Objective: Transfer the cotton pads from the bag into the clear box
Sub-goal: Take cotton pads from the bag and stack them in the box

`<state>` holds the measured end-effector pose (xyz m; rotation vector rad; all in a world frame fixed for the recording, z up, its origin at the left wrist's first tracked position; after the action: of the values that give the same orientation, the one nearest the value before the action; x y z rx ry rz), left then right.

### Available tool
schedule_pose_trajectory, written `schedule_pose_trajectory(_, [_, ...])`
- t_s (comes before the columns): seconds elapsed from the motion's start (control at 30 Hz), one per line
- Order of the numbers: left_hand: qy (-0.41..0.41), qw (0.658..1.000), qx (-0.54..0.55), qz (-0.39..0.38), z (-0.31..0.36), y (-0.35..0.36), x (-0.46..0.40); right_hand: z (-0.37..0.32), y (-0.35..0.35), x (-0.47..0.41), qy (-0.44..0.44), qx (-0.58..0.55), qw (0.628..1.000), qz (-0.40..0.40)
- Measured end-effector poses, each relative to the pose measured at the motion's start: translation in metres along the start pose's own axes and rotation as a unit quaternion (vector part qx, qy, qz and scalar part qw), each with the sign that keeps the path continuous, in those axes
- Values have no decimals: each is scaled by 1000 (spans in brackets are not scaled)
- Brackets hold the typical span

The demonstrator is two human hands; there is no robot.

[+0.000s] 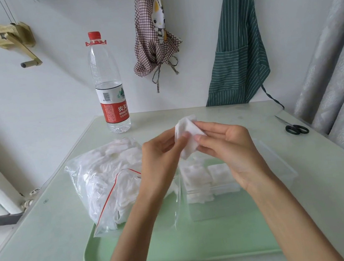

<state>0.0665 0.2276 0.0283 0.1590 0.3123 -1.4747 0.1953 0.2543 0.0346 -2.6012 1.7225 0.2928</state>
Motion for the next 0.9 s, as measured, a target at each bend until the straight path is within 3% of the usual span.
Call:
schedule_pose_trajectory(0.1, [-84,991,101,17,-15,-6,1,-8,-5,2,3,26,1000,-8])
schedule_pose_trajectory(0.23, [-146,975,166,4,-24,-10,1,-20,-44,4,20,-5,999,46])
schedule_pose_trajectory(0.37, [-174,975,128,-57,-20,-4,4,-33,-29,13,44,-131,986,-93])
schedule_pose_trajectory(0.47, [-193,967,131,-100,-19,6,6,-30,-6,16,57,-66,983,-162])
schedule_pose_trajectory(0.53, [-177,965,167,-95,-16,10,5,-23,-1,9,36,-81,988,-125])
schedule_pose_trajectory(0.63, [-121,962,237,-65,-6,16,2,-14,-5,3,-18,-152,988,24])
schedule_pose_trajectory(0.7, [-88,959,265,-50,-1,20,2,-10,-7,6,-45,-120,987,93])
schedule_pose_trajectory(0.9, [-91,955,280,-40,-4,18,2,-20,-13,8,-76,-5,990,116])
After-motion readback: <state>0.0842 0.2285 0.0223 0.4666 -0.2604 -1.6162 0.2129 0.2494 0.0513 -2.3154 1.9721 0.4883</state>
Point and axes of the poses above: each hand's wrist, its own x-axis away from the middle knuckle, its own y-axis out of the palm, z = x × y, the point moved 9 cm from there along -x, towards the middle knuckle, and after that the axes turned 10 degrees about -z, right-handed, at the moved point
